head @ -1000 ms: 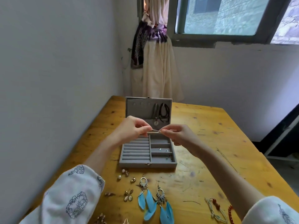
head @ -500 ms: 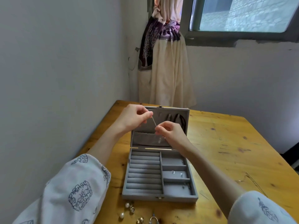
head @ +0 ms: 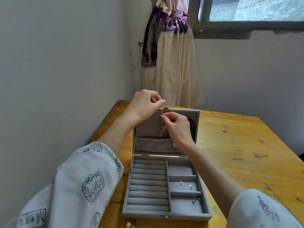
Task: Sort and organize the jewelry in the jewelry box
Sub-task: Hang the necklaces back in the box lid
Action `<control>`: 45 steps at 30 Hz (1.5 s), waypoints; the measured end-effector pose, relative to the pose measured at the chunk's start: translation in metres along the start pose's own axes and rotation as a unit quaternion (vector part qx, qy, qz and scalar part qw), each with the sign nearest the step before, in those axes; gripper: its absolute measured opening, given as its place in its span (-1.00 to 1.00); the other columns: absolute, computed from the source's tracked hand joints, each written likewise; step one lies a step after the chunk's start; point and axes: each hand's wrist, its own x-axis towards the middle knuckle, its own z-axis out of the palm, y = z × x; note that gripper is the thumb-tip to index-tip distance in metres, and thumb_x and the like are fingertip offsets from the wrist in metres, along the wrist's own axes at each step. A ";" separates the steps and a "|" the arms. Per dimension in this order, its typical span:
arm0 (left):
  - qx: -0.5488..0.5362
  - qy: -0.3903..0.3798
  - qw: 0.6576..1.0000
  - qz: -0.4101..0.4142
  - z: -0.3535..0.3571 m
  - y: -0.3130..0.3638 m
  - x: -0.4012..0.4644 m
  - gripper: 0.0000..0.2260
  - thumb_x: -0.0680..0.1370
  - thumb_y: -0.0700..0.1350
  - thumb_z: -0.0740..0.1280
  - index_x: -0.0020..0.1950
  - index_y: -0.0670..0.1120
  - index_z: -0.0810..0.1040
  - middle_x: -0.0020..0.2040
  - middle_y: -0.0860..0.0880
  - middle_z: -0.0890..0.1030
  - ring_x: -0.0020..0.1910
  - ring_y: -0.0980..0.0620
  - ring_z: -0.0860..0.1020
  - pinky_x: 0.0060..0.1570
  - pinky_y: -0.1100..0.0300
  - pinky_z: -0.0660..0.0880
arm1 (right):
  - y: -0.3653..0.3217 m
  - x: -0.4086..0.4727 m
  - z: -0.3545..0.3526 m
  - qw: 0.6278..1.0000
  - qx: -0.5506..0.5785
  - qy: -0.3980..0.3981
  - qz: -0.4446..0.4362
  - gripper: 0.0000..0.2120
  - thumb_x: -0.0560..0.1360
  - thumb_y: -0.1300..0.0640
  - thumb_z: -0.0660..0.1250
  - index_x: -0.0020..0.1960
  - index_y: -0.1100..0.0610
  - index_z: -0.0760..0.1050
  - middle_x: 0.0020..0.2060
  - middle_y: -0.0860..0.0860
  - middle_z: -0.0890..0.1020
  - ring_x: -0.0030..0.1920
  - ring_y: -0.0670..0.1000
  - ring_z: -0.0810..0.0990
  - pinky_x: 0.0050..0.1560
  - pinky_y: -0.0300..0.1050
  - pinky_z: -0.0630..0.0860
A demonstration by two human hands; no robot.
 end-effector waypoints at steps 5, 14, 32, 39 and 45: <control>0.063 -0.035 0.997 0.006 0.007 -0.007 -0.007 -0.83 0.53 -0.03 0.31 -0.06 -0.11 0.61 -0.18 0.03 0.55 -0.20 0.13 0.50 -0.23 0.34 0.40 | 0.001 -0.004 -0.001 1.000 0.014 -0.021 0.009 -0.86 0.50 0.13 0.31 -0.02 0.10 0.63 -0.23 -0.04 0.64 -0.39 -0.13 0.54 -0.28 -0.38 0.44; 0.117 -0.052 0.992 0.006 0.009 -0.002 -0.011 -0.82 0.52 -0.01 0.32 -0.05 -0.10 0.62 -0.19 0.02 0.55 -0.19 0.11 0.50 -0.22 0.27 0.39 | 0.004 -0.015 -0.007 0.996 0.048 -0.071 0.009 -0.86 0.51 0.16 0.31 -0.01 0.15 0.62 -0.22 0.00 0.63 -0.49 -0.22 0.49 -0.41 -0.44 0.41; 0.195 -0.059 0.979 0.005 0.014 -0.009 -0.029 -0.81 0.51 -0.06 0.34 0.06 -0.09 0.63 0.01 -0.05 0.64 -0.03 0.05 0.57 -0.10 0.25 0.46 | 0.004 -0.001 0.000 0.995 -0.060 0.063 0.048 -0.81 0.53 0.10 0.22 -0.02 0.15 0.56 -0.15 -0.01 0.62 -0.06 0.01 0.57 -0.01 -0.06 0.47; 0.166 0.092 0.977 -0.100 0.035 -0.005 -0.034 -0.74 0.56 0.01 0.25 0.01 -0.11 0.65 -0.06 -0.11 0.67 -0.04 -0.08 0.60 -0.20 0.19 0.39 | -0.002 0.000 0.010 0.985 -0.096 0.127 0.072 -0.79 0.55 0.04 0.20 -0.04 0.15 0.54 -0.09 0.04 0.64 -0.03 0.05 0.56 -0.12 -0.17 0.34; 0.134 0.116 0.973 -0.150 0.049 -0.010 -0.035 -0.70 0.56 0.04 0.22 -0.13 -0.09 0.66 -0.20 -0.09 0.66 -0.16 -0.07 0.61 -0.29 0.19 0.43 | -0.005 0.005 0.015 0.981 -0.080 0.136 0.110 -0.77 0.55 0.06 0.20 -0.03 0.17 0.56 -0.08 0.07 0.64 0.00 0.06 0.56 -0.12 -0.18 0.32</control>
